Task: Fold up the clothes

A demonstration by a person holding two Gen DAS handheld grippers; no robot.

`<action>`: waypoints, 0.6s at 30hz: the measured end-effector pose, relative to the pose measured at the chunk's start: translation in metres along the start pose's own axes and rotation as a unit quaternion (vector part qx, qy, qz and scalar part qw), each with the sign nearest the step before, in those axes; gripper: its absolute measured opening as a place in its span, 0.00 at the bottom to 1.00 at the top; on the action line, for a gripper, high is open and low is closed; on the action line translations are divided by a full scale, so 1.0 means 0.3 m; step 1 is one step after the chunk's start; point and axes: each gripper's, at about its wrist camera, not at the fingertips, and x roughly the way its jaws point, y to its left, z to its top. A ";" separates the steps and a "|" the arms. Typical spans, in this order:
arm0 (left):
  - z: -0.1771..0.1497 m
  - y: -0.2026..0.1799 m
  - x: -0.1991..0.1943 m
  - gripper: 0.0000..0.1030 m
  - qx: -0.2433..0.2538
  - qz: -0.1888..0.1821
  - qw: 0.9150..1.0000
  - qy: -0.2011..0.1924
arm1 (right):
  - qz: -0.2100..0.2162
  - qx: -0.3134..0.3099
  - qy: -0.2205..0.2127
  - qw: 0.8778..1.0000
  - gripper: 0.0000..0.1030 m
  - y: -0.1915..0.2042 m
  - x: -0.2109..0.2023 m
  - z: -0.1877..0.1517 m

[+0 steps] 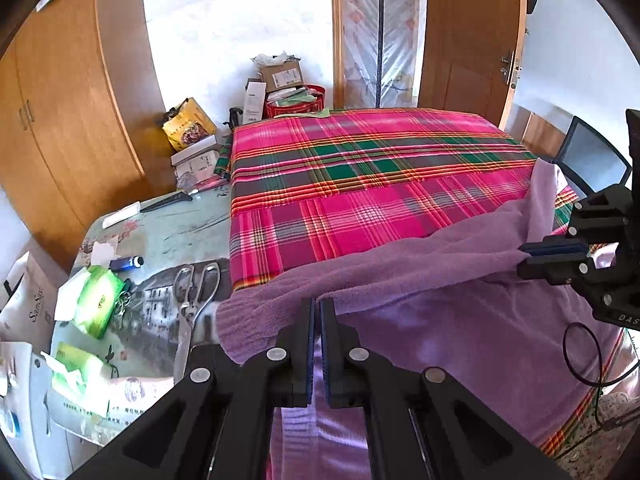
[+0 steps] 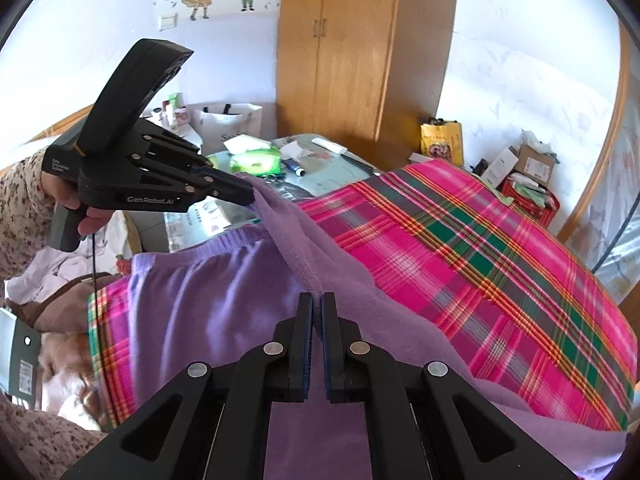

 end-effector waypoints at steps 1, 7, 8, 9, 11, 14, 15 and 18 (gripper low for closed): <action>-0.011 -0.003 -0.012 0.03 -0.001 0.001 1.000 -0.002 | 0.002 -0.001 -0.001 1.000 0.04 0.017 -0.009 -0.004; -0.070 -0.018 -0.066 0.03 -0.008 0.003 1.000 -0.010 | 0.006 -0.006 -0.005 1.000 0.04 0.095 -0.053 -0.033; -0.082 -0.021 -0.074 0.03 -0.009 0.002 1.000 -0.011 | 0.008 -0.004 -0.005 1.000 0.04 0.108 -0.062 -0.039; -0.091 -0.019 -0.078 0.03 -0.014 0.000 1.000 -0.011 | 0.009 -0.005 -0.006 1.000 0.04 0.119 -0.068 -0.044; -0.110 -0.021 -0.085 0.03 -0.019 -0.001 1.000 -0.010 | 0.011 -0.007 -0.005 1.000 0.04 0.147 -0.078 -0.057; -0.142 -0.030 -0.098 0.03 -0.022 0.001 1.000 -0.010 | 0.013 -0.008 -0.005 1.000 0.04 0.178 -0.085 -0.074; -0.155 -0.034 -0.106 0.03 -0.022 0.001 1.000 -0.011 | 0.014 -0.006 -0.005 1.000 0.04 0.184 -0.087 -0.078; -0.187 -0.045 -0.123 0.03 -0.024 0.002 1.000 -0.014 | 0.016 -0.004 -0.007 1.000 0.04 0.212 -0.100 -0.096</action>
